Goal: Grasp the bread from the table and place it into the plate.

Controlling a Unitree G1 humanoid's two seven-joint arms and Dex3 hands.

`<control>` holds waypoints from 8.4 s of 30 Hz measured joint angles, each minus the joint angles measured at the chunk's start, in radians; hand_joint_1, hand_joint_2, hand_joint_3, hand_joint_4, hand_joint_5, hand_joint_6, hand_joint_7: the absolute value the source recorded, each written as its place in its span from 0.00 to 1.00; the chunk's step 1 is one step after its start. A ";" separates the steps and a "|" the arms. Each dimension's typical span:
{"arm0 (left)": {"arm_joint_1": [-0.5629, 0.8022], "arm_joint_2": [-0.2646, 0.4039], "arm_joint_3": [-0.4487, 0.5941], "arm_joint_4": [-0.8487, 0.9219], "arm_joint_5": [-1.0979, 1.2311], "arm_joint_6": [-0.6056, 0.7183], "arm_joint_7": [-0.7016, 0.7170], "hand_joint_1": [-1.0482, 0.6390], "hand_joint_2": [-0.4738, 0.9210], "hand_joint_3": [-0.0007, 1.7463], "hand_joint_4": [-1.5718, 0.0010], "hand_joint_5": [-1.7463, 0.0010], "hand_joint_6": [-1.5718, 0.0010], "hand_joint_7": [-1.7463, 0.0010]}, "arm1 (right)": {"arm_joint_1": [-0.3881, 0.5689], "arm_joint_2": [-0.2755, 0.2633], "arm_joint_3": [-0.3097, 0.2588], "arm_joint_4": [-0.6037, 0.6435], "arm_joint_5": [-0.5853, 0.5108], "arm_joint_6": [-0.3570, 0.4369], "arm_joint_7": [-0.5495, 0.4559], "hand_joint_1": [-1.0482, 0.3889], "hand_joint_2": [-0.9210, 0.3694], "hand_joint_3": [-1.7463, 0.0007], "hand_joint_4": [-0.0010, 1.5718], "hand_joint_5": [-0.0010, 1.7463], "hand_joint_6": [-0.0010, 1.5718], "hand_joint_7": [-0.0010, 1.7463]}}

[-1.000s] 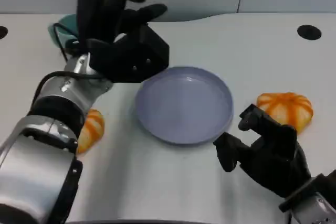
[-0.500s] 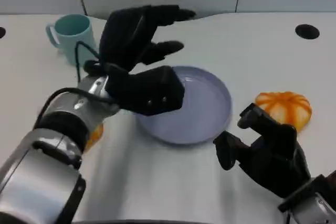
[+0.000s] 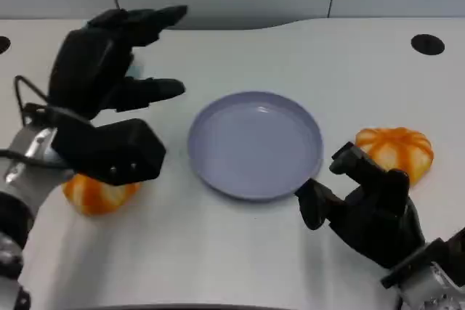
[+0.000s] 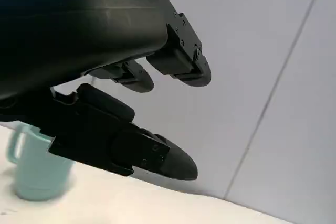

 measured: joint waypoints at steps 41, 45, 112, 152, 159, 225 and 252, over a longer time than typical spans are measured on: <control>0.026 -0.134 -0.197 0.352 0.133 0.538 -0.076 0.05 0.99 0.03 0.98 0.99 0.95 0.98 | 0.129 -0.046 0.005 -0.149 -0.004 0.049 0.016 0.21 0.00 0.87 0.53 0.89 0.49 0.59; 0.025 -0.132 -0.192 0.352 0.125 0.542 -0.083 0.27 0.96 0.01 0.85 0.95 0.86 0.97 | 0.130 -0.046 0.005 -0.151 -0.002 0.052 0.013 0.20 0.00 0.87 0.53 0.91 0.49 0.61; 0.118 0.100 -0.137 -0.031 0.130 0.446 -0.068 0.03 1.00 0.11 0.92 1.00 0.93 1.00 | 0.069 -0.059 -0.009 -0.076 0.001 0.029 0.040 0.21 0.00 0.87 0.52 0.85 0.49 0.56; 0.112 -0.014 -0.137 0.313 0.078 0.547 -0.034 0.44 1.00 0.05 0.59 0.98 0.60 0.99 | 0.059 -0.078 -0.034 -0.049 0.014 0.051 0.088 0.20 0.00 0.87 0.52 0.86 0.49 0.56; 0.083 -0.030 -0.156 0.325 0.092 0.546 -0.034 0.32 0.99 0.01 0.73 1.00 0.68 1.00 | 0.073 -0.077 -0.027 -0.093 0.009 0.055 0.050 0.20 0.00 0.87 0.52 0.87 0.49 0.58; -0.080 -0.117 -0.303 0.355 0.221 0.673 -0.060 0.26 0.98 0.00 0.86 0.97 0.87 0.99 | -0.061 -0.085 -0.069 0.175 -0.022 -0.064 0.133 0.22 0.00 0.88 0.54 0.86 0.48 0.59; -0.098 -0.110 -0.329 0.378 0.260 0.610 0.140 0.49 0.98 0.00 0.56 0.35 0.28 0.95 | -0.065 -0.083 -0.076 0.167 -0.026 -0.052 0.141 0.21 0.00 0.89 0.54 0.86 0.49 0.60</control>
